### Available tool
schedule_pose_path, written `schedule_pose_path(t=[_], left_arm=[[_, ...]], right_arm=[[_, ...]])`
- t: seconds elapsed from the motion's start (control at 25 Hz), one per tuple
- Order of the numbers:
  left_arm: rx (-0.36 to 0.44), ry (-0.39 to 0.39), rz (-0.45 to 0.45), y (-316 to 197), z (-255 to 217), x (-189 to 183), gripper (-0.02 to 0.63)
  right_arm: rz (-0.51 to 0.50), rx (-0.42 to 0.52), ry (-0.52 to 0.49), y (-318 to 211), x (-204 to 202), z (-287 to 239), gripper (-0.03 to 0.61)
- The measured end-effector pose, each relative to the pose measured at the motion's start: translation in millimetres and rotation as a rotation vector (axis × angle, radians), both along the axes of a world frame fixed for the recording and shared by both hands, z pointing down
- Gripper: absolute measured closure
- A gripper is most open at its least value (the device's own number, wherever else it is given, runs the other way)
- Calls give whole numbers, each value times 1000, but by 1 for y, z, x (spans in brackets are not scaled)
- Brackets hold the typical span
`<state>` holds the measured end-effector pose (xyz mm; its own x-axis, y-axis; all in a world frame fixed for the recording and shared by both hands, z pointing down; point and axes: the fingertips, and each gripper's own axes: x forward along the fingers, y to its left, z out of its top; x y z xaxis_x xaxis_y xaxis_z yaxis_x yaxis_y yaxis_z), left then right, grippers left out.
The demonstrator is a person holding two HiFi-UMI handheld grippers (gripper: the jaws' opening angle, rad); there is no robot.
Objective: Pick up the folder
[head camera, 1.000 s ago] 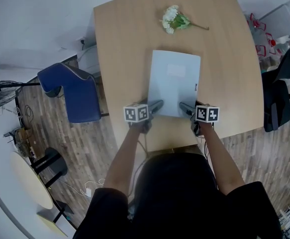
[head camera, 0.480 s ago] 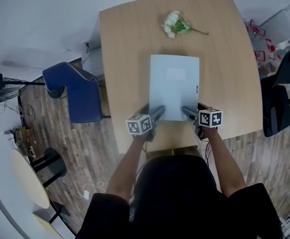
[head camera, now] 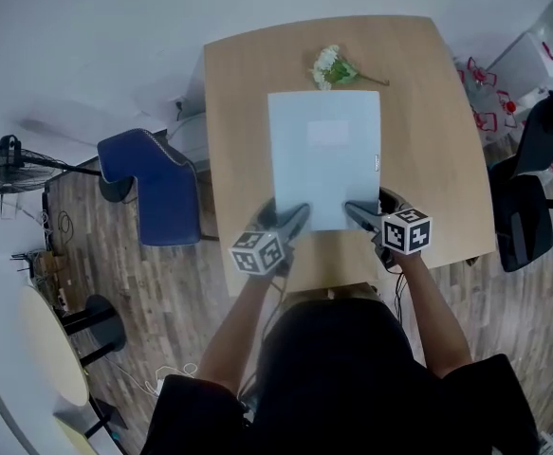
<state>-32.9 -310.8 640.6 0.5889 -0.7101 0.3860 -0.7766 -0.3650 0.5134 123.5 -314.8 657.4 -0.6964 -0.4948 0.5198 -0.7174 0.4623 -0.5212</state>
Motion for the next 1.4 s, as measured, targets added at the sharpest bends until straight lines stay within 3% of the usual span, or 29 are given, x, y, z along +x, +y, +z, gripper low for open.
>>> schedule_pose_path(t=[0.32, 0.56, 1.0, 1.4], left_arm=[[221, -10, -16, 9, -106, 1, 225], [366, -24, 0, 21, -178, 6, 224], [493, 15, -16, 34, -240, -3, 224], [518, 56, -20, 32, -263, -3, 224]], right_arm=[[11, 190, -25, 5, 2, -104, 169], [-15, 338, 17, 15, 6, -178, 169], [6, 510, 12, 27, -1, -249, 169], [51, 590, 4, 27, 1, -277, 172]])
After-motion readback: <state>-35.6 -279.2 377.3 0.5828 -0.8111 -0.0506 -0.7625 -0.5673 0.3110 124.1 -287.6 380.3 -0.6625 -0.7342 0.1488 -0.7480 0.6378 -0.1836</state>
